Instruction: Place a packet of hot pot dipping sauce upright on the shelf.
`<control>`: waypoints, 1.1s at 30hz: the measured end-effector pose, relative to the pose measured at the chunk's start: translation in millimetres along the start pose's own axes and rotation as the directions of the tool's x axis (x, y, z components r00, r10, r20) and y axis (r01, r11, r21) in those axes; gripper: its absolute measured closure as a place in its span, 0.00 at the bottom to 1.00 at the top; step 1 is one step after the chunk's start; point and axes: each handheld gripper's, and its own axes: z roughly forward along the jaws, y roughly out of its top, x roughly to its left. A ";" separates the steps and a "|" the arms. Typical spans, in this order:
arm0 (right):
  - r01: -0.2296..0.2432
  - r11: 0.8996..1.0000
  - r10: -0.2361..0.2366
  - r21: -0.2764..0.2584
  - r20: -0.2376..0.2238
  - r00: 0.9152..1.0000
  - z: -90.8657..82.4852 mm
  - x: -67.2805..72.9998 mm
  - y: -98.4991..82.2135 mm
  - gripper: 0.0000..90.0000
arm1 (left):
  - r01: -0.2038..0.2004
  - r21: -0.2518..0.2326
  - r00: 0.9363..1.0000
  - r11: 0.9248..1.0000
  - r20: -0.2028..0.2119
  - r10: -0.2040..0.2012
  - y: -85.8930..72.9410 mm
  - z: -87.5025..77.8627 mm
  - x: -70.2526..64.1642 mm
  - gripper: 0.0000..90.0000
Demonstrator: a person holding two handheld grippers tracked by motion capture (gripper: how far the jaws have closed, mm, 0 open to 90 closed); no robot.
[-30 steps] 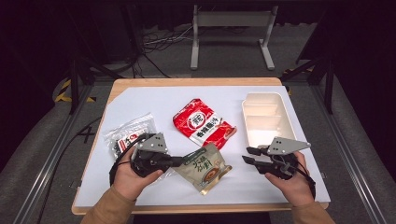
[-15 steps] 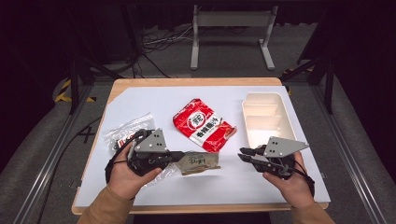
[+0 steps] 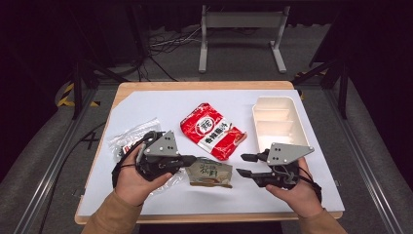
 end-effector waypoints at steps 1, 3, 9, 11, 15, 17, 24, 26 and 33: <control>0.009 1.000 -0.009 -0.001 -0.007 1.000 1.1 0.9 1.5 0.60 | 0.000 0.000 1.000 1.000 0.000 0.000 0.0 0.0 0.0 1.00; 0.017 1.000 -0.016 0.001 -0.011 1.000 2.8 2.2 3.7 0.59 | 0.001 -0.001 1.000 1.000 0.002 -0.001 1.1 0.4 -0.5 1.00; 0.034 0.999 -0.034 0.009 -0.024 0.999 9.2 3.5 7.1 0.58 | -0.003 -0.006 1.000 1.000 0.002 0.003 3.7 0.8 -1.1 1.00; 0.043 0.999 -0.043 0.021 -0.012 0.999 14.9 4.0 7.9 0.58 | -0.004 -0.006 1.000 1.000 0.005 0.004 4.9 1.6 -1.7 1.00; 0.051 0.998 -0.051 0.033 -0.004 0.999 20.9 3.4 9.0 0.59 | -0.001 -0.006 1.000 1.000 0.006 0.001 5.8 2.8 -2.2 1.00; 0.049 0.998 -0.049 0.042 -0.008 0.999 25.2 2.8 9.6 0.61 | -0.001 -0.009 1.000 1.000 0.008 0.001 6.2 3.7 -2.3 1.00; 0.038 0.998 -0.036 0.044 -0.036 0.999 41.5 0.8 9.0 0.66 | -0.005 -0.019 1.000 1.000 0.017 0.005 7.7 4.1 -4.0 1.00; 0.037 0.998 -0.035 0.041 -0.043 0.998 45.9 0.4 8.1 0.69 | -0.005 -0.020 1.000 1.000 0.019 0.006 7.7 4.0 -4.4 1.00; 0.042 0.999 -0.040 0.034 -0.064 0.997 53.3 -1.2 7.7 0.82 | -0.009 -0.018 1.000 1.000 0.017 0.009 7.6 4.6 -4.5 1.00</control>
